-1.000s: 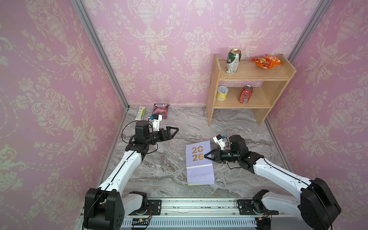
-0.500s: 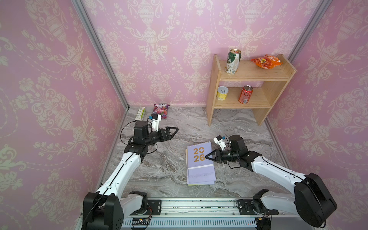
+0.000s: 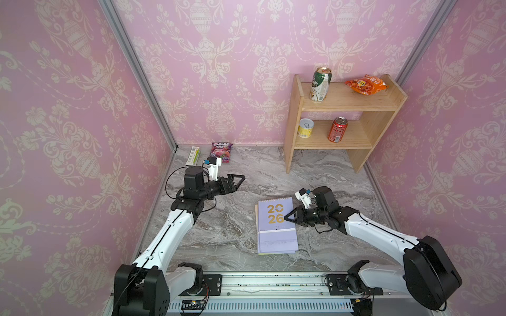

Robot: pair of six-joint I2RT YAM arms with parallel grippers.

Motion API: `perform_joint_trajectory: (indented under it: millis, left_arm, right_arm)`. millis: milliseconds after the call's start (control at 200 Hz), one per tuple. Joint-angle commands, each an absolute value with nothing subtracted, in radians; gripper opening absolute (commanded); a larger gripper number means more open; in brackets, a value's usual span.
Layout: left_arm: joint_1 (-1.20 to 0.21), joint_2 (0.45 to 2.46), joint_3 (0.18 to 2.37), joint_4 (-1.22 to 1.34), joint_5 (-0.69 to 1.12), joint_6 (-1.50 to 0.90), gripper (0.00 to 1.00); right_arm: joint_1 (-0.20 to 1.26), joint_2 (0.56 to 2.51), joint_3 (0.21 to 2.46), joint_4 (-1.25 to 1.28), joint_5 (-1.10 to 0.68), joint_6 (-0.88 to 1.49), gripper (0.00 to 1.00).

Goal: Stack the calendars
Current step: Place the calendar at the calendar, then adjust the calendar at the calendar.

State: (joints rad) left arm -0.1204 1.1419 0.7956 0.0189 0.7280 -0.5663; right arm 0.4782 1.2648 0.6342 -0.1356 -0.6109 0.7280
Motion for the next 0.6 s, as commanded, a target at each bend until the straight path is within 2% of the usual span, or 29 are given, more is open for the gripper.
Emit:
perform_joint_trajectory:
  millis: [0,270,595]
  left_arm:
    - [-0.126,1.138,0.782,0.037,0.725,-0.558,0.99]
    - [-0.126,1.159,0.782,0.050,0.728,-0.566,0.99]
    - [-0.125,1.172,0.787,0.063,0.735,-0.572,0.99]
  right_arm:
    - [0.472,1.272,0.678,-0.269,-0.498,0.691,0.33]
    - [0.474,1.287,0.724,-0.348,-0.418,0.661,0.40]
    - [0.489,1.313,0.739,-0.322,-0.414,0.677,0.39]
